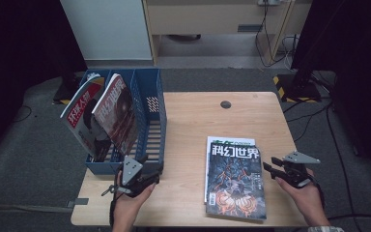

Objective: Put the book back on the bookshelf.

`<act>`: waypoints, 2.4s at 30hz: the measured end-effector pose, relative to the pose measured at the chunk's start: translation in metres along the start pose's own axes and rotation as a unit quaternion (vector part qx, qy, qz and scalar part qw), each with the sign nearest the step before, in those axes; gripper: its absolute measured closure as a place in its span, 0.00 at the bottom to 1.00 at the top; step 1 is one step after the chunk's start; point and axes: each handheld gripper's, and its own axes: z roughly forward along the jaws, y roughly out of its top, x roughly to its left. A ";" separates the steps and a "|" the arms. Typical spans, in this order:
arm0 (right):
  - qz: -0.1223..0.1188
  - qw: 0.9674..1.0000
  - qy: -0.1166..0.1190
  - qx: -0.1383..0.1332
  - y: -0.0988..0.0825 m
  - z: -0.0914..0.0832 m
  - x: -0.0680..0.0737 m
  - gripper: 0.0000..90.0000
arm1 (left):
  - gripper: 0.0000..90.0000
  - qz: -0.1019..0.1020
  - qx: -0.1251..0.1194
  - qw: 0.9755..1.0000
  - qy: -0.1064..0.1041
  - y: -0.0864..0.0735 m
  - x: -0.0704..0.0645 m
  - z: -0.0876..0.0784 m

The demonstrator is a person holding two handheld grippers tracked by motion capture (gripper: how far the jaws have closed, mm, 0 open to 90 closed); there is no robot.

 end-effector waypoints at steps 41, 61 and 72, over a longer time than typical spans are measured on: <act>-0.018 0.995 0.084 0.046 0.000 0.041 0.034 0.31 | 0.30 0.044 0.049 0.996 -0.066 -0.017 -0.100 0.077; -0.025 0.994 0.090 0.055 -0.007 0.029 0.043 0.30 | 0.19 0.021 0.100 0.990 -0.096 -0.028 -0.102 0.113; -0.032 0.994 0.098 0.048 -0.011 0.028 0.046 0.23 | 0.14 0.017 0.130 0.985 -0.114 -0.036 -0.106 0.126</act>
